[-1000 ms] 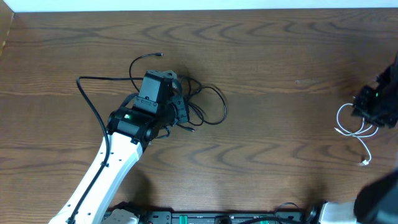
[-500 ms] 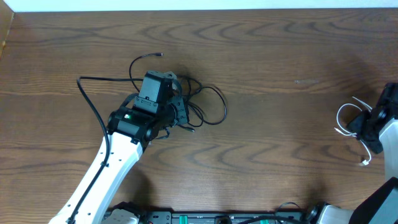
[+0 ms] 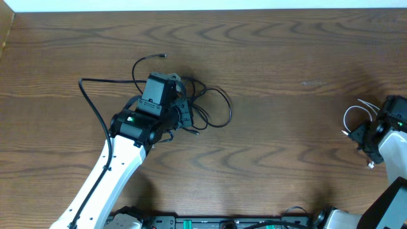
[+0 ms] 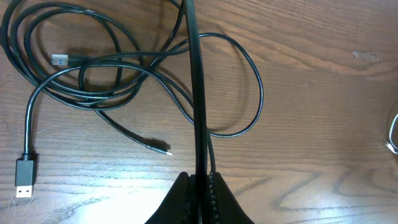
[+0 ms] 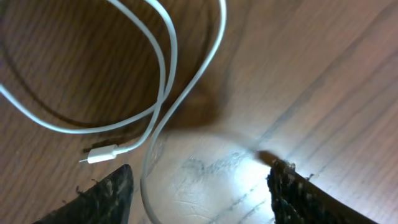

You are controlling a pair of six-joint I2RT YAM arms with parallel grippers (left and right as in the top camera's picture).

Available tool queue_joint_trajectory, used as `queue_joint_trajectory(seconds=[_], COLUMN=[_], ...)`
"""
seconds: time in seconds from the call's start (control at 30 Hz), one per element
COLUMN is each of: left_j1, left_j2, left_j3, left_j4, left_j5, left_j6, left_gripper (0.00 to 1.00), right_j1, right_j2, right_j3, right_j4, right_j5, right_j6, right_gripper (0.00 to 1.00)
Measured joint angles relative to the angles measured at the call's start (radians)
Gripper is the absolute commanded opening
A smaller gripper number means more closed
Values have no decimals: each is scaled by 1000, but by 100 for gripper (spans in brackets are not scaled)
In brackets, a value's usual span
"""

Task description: Untangle cables

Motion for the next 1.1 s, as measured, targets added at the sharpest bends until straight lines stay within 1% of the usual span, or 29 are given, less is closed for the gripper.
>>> queue_joint_trajectory(seconds=[0.03, 0.1, 0.13, 0.23, 0.4, 0.47, 0.5, 0.53, 0.73, 0.8, 0.9, 1.03, 1.1], left_j1=[0, 0, 0, 0, 0, 0, 0, 0, 0, 0, 0, 0, 0], left_j2=[0, 0, 0, 0, 0, 0, 0, 0, 0, 0, 0, 0, 0], left_j3=[0, 0, 0, 0, 0, 0, 0, 0, 0, 0, 0, 0, 0], left_j4=[-1, -2, -3, -4, -4, -4, -4, -4, -10, -11, -11, -24, -26], left_j5=[0, 0, 0, 0, 0, 0, 0, 0, 0, 0, 0, 0, 0], left_j6=[0, 0, 0, 0, 0, 0, 0, 0, 0, 0, 0, 0, 0], left_gripper=[7, 7, 7, 7, 7, 7, 7, 8, 7, 8, 8, 7, 7], right_j1=[0, 0, 0, 0, 0, 0, 0, 0, 0, 0, 0, 0, -1], right_j2=[0, 0, 0, 0, 0, 0, 0, 0, 0, 0, 0, 0, 0], right_j3=[-1, -1, -1, -2, -27, -48, -53, -55, -58, -58, -59, -62, -64], right_j4=[3, 3, -2, -60, -103, -105, -103, -101, -78, -69, -8, 140, 240], right_j5=[-13, -24, -34, -59, -80, -86, -87, -88, -104, -109, -122, -136, -141], right_j6=[-3, 2, 10, 18, 56, 78, 85, 90, 110, 113, 114, 114, 114], right_gripper=[40, 34, 34, 39, 36, 32, 27, 25, 3, 1, 1, 1, 1])
